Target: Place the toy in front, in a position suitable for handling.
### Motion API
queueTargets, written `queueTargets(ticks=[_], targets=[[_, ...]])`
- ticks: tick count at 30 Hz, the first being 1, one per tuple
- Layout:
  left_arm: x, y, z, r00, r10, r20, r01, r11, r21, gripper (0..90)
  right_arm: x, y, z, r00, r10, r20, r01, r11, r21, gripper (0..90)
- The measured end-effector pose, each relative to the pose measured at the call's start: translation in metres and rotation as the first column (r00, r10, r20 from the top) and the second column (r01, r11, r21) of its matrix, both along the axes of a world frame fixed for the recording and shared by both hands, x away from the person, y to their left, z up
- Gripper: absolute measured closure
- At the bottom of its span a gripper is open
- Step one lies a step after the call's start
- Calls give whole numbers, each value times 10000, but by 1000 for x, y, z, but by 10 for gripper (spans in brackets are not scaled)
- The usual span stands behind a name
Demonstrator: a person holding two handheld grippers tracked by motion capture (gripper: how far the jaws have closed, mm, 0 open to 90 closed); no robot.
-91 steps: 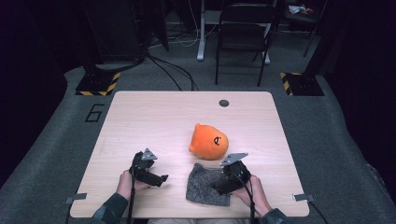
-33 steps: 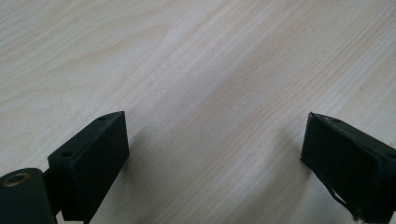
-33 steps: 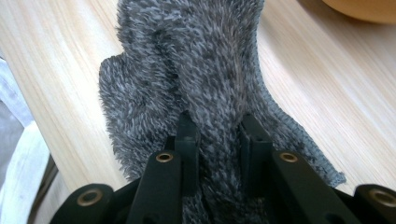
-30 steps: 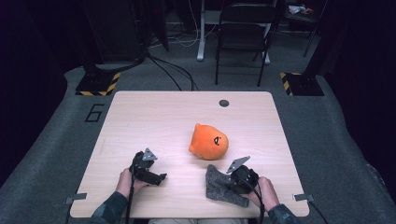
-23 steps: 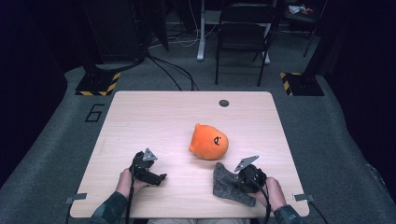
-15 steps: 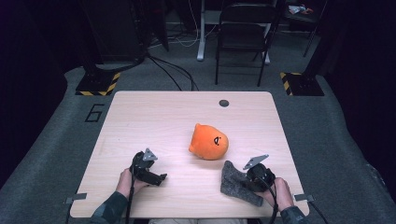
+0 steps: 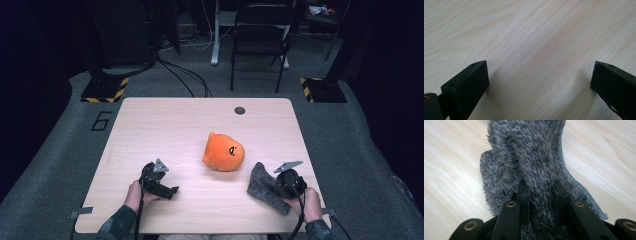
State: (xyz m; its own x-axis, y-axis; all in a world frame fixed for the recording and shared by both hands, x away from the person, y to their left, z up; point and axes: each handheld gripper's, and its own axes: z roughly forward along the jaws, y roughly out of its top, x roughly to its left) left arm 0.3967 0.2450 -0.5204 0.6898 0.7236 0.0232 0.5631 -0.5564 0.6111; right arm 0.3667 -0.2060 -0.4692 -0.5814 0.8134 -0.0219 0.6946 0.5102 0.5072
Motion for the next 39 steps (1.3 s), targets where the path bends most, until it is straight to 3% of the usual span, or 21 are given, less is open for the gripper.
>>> queueTargets(ticks=[7,9,21,27,29,32,35,39], targets=[[-1,-1,-2,9998,158,95,-156,9997,-190,0,11,-16,1,9919,-1227,330,1220,9923,232,707],[-1,0,-1,9999,98,-44,-99,9998,-165,0,15,-17,1,9888,-1437,411,1428,9895,242,704],[-1,0,-2,9998,176,94,-174,9996,-200,0,40,-33,-3,9582,-2711,912,2698,9626,264,658],[-1,0,-2,9996,221,188,-217,9996,-202,0,52,-39,-8,9446,-3171,848,3155,9484,317,622],[-1,0,-2,9995,286,152,-283,9993,-233,0,55,-42,-9,9438,-3191,860,3175,9477,327,567],[-1,2,-1,9995,317,39,-316,9993,-174,3,55,-43,-9,9317,-3514,915,3476,9360,548,350],[1,5,2,9993,381,59,-378,9983,-455,42,51,-43,-5,9342,-3371,1164,3291,9406,831,227],[5,5,9,9987,402,300,-374,9954,-879,44,47,-39,-1,9361,-3296,1226,3180,9422,1053,157]])
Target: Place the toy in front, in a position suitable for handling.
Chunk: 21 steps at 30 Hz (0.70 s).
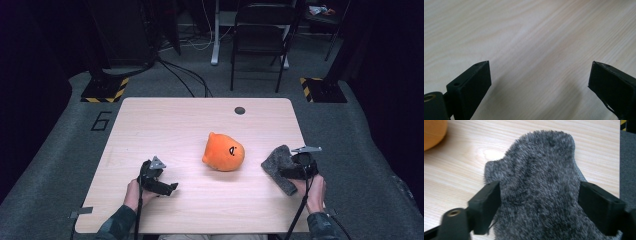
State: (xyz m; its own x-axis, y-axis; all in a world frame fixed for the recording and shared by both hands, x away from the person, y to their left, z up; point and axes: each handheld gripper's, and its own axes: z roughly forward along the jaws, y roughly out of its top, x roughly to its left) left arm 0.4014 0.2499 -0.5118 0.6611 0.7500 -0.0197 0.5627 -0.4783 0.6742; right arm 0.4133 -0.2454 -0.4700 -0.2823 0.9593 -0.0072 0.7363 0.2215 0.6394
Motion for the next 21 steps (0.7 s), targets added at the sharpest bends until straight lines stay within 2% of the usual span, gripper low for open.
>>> queueTargets(ticks=[1,4,5,10,21], targets=[[1,-1,2,10000,-81,6,81,10000,-33,46,0,0,0,9999,121,97,-121,9999,-16,147],[6,-7,9,9998,-199,84,203,9984,-530,51,0,1,0,9993,315,191,-315,9995,-4,127],[7,-9,12,9991,-275,320,293,9979,-572,58,0,2,1,9990,391,224,-391,9992,-1,116],[15,-22,24,9944,-627,852,724,9906,-1161,87,-4,4,4,9978,545,388,-550,9984,113,109],[48,-59,38,9827,-1229,1388,1431,9788,-1464,126,-10,0,7,9982,347,489,-356,9992,160,118]])
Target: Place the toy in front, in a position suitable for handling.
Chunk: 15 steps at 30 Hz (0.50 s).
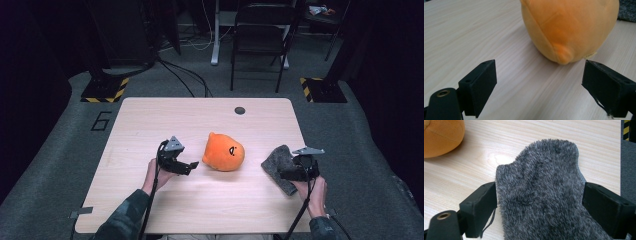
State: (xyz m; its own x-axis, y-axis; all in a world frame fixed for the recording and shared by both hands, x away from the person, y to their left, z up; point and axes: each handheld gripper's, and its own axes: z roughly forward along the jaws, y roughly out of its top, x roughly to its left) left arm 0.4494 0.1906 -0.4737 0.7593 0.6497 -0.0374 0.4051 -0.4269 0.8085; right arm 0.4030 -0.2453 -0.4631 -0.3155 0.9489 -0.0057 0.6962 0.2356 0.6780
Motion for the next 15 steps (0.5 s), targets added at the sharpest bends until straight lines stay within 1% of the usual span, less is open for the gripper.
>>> queueTargets(ticks=[1,2,4,5,7,8,9,10,11,12,14,15], targets=[[2,-4,1,10000,-36,-35,35,9999,-106,133,0,-1,0,10000,-4,20,4,10000,-13,119],[5,-7,2,9999,-108,-5,108,9999,-123,137,0,-1,0,10000,-9,15,9,10000,41,121],[10,-16,2,9995,-311,108,312,9994,-114,146,-1,-3,-1,10000,-14,34,14,10000,-4,123],[12,-20,2,9992,-398,62,399,9991,-140,148,-2,-3,-1,9999,-96,-42,96,9999,29,125],[15,-28,2,9982,-584,156,585,9983,-68,157,-3,-3,-2,10000,-78,-32,78,10000,25,127],[16,-31,2,9980,-597,189,598,9982,-51,159,-4,-4,-2,9999,-95,-82,95,10000,2,129],[18,-36,0,9971,-751,132,751,9972,35,166,-4,-4,-3,9999,-98,-73,98,10000,-10,130],[19,-38,-1,9968,-798,105,797,9968,94,188,-5,-4,-3,9999,-117,-109,117,9999,40,133],[20,-42,-3,9966,-818,63,817,9966,98,202,-5,-5,-3,10000,-78,-49,78,10000,3,133],[20,-44,-5,9955,-940,-96,941,9955,88,220,-6,-5,-3,9999,-117,-66,117,9999,6,134],[21,-46,-7,9944,-1040,-211,1038,9945,-126,283,-7,-7,-2,9999,-104,-27,104,9999,20,138],[21,-46,-7,9920,-1221,-322,1213,9923,-261,320,-7,-7,-2,10000,-84,-25,85,10000,24,139]])
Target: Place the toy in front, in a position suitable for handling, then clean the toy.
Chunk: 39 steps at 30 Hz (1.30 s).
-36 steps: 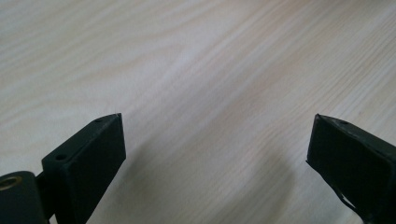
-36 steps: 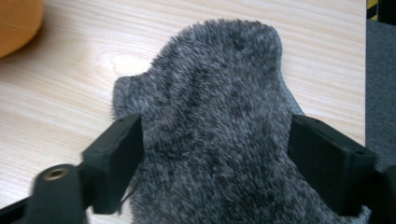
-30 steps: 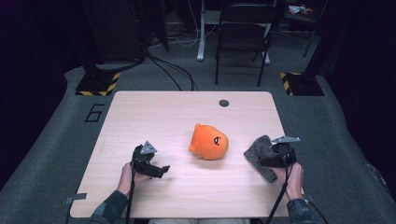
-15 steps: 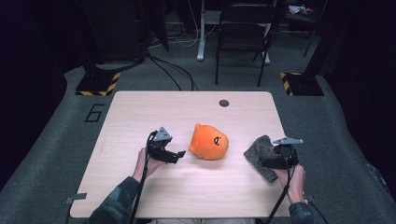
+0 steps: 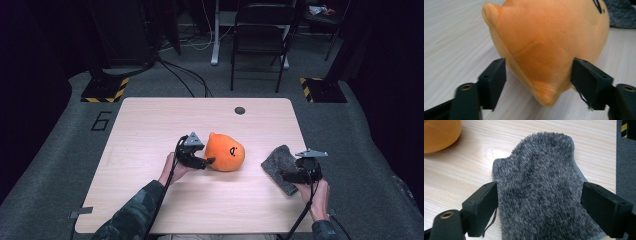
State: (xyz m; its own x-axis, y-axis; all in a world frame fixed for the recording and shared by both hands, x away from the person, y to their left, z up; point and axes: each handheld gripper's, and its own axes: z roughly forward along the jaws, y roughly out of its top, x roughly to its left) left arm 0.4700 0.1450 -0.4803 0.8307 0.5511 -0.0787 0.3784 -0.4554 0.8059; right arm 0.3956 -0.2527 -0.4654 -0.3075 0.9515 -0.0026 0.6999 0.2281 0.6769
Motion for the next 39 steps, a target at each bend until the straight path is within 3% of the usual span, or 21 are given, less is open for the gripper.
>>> queueTargets(ticks=[5,8,21,26,32,36,39], targets=[[-4,-1,0,9998,196,-76,-196,9998,-24,533,-1,0,0,10000,1,-94,-1,10000,-45,144],[-6,-2,0,9988,422,-262,-425,9990,-110,586,-1,2,-1,9999,66,-80,-67,9999,-78,145],[-21,-15,4,9886,1335,-691,-1366,9897,-421,579,3,2,-4,9996,69,-268,-74,9998,-170,145],[-26,-17,4,9876,1326,-845,-1386,9879,-695,573,4,5,-4,9995,148,-264,-154,9996,-228,145],[-25,-12,3,9891,1253,-770,-1307,9890,-692,517,8,9,-4,9991,315,-272,-322,9991,-265,142],[-28,-9,6,9909,1272,-440,-1286,9912,-303,380,9,11,-4,9994,218,-269,-222,9996,-150,138],[-30,-7,6,9926,1211,-116,-1210,9926,123,333,12,11,-5,9994,264,-233,-269,9994,-218,135]])
